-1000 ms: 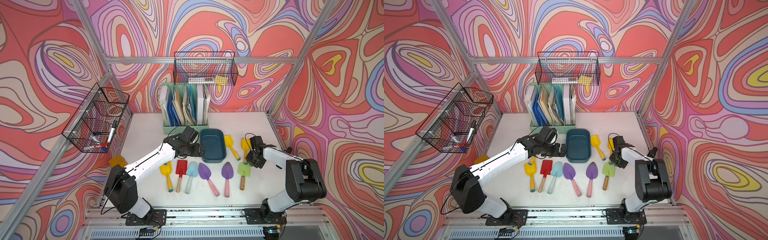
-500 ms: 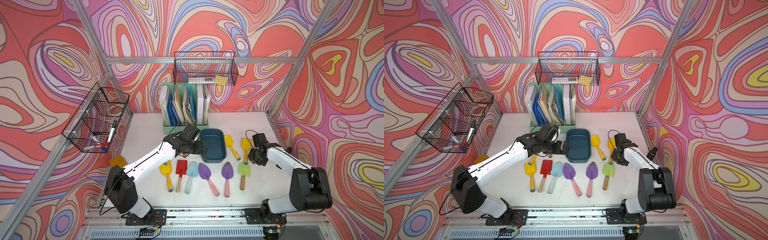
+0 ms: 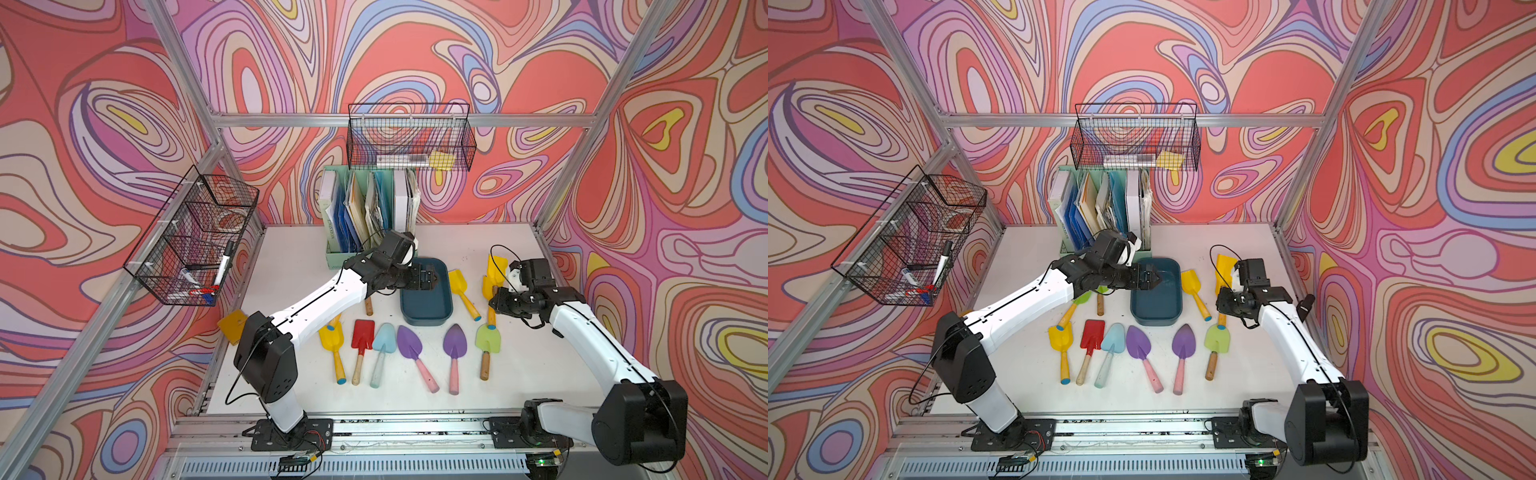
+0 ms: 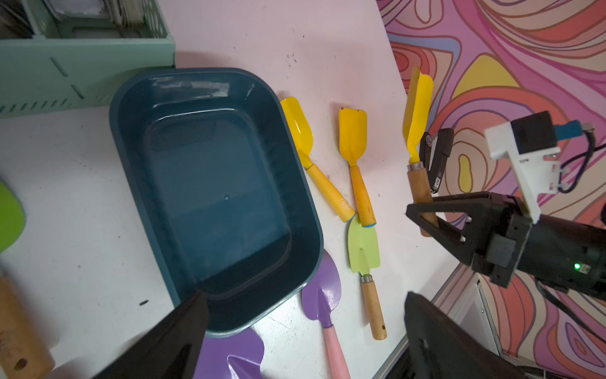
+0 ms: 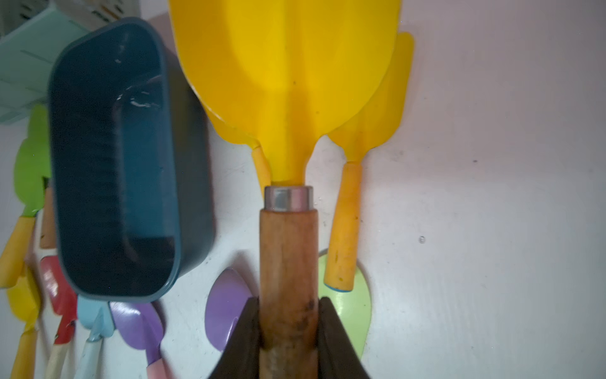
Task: Put the shovel into the storage box
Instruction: Place the shovel in the storage box.
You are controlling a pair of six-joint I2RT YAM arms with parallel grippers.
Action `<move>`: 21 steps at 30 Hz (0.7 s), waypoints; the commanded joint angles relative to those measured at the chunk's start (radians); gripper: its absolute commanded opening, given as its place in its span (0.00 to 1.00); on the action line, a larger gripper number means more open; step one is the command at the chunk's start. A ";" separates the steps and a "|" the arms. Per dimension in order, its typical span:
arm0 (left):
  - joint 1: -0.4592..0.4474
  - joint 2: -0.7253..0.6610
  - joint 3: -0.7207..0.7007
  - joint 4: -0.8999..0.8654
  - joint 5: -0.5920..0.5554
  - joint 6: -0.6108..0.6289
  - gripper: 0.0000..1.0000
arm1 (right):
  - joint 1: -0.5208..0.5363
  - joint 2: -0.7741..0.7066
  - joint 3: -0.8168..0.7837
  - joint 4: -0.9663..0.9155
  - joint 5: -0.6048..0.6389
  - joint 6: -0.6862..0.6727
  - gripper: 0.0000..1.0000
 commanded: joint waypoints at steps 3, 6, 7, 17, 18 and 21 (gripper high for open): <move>-0.002 0.077 0.066 0.123 0.023 -0.014 0.96 | 0.052 -0.020 0.073 -0.040 -0.158 -0.028 0.00; -0.002 0.124 0.128 0.108 0.000 -0.012 0.93 | 0.137 0.004 0.112 -0.057 -0.105 0.017 0.00; -0.002 0.138 0.149 0.096 -0.008 -0.011 0.90 | 0.170 0.019 0.128 -0.064 -0.078 0.033 0.00; -0.004 0.179 0.213 0.015 -0.116 0.000 0.72 | 0.360 0.158 0.229 -0.076 0.111 0.149 0.00; -0.005 0.181 0.214 0.005 -0.124 0.001 0.70 | 0.368 0.165 0.232 -0.071 0.115 0.154 0.00; -0.005 0.193 0.219 -0.019 -0.141 0.005 0.68 | 0.388 0.180 0.240 -0.060 0.119 0.166 0.00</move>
